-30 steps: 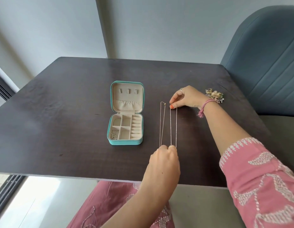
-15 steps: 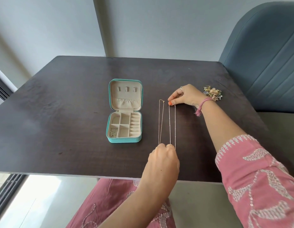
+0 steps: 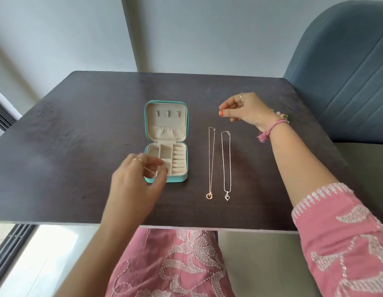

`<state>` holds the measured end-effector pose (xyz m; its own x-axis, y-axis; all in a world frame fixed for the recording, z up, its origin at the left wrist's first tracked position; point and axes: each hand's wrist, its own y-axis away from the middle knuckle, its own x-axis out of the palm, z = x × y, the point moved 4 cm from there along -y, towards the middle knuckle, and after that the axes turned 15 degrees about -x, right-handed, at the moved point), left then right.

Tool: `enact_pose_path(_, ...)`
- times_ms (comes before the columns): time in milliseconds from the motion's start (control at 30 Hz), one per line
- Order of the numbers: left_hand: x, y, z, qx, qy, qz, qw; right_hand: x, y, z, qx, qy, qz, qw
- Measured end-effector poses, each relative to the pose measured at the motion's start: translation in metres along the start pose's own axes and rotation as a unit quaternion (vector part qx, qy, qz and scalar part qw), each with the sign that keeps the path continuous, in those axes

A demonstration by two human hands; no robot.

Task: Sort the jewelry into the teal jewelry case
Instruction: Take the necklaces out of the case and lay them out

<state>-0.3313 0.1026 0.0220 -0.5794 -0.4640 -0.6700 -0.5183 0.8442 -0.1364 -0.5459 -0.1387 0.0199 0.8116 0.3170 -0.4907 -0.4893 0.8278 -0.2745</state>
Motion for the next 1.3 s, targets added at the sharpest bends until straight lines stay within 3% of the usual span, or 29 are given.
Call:
enact_pose_path(67, -0.003, -0.011, 0.022, -0.032, -0.017, 0.004, 0.999, 0.006, 0.000, 0.022, -0.020, -0.012, 0.014, 1.000)
enact_pose_path(167, 0.001, -0.022, 0.048, -0.079, -0.034, 0.073, 0.994, 0.023, 0.000, 0.052, -0.044, -0.002, 0.062, 0.997)
enact_pose_path(300, 0.011, -0.026, 0.064, -0.097, 0.018, 0.139, 0.985, 0.058, 0.000, 0.078, -0.062, 0.012, 0.136, 0.989)
enact_pose_path(500, 0.015, -0.031, 0.072, -0.077, 0.055, 0.133, 0.987, 0.125, 0.001, 0.090, -0.066, 0.062, 0.248, 0.964)
enact_pose_path(700, 0.016, -0.032, 0.076, -0.061, 0.065, 0.125, 0.988, 0.170, 0.009, 0.106, -0.128, 0.203, 0.353, 0.904)
enact_pose_path(933, 0.017, -0.032, 0.076, -0.047, 0.075, 0.114, 0.989, 0.184, 0.017, 0.124, -0.186, 0.394, 0.379, 0.817)
enact_pose_path(1300, 0.018, -0.031, 0.076, -0.043, 0.071, 0.110, 0.990, 0.205, 0.034, 0.144, -0.190, 0.527, 0.335, 0.757)
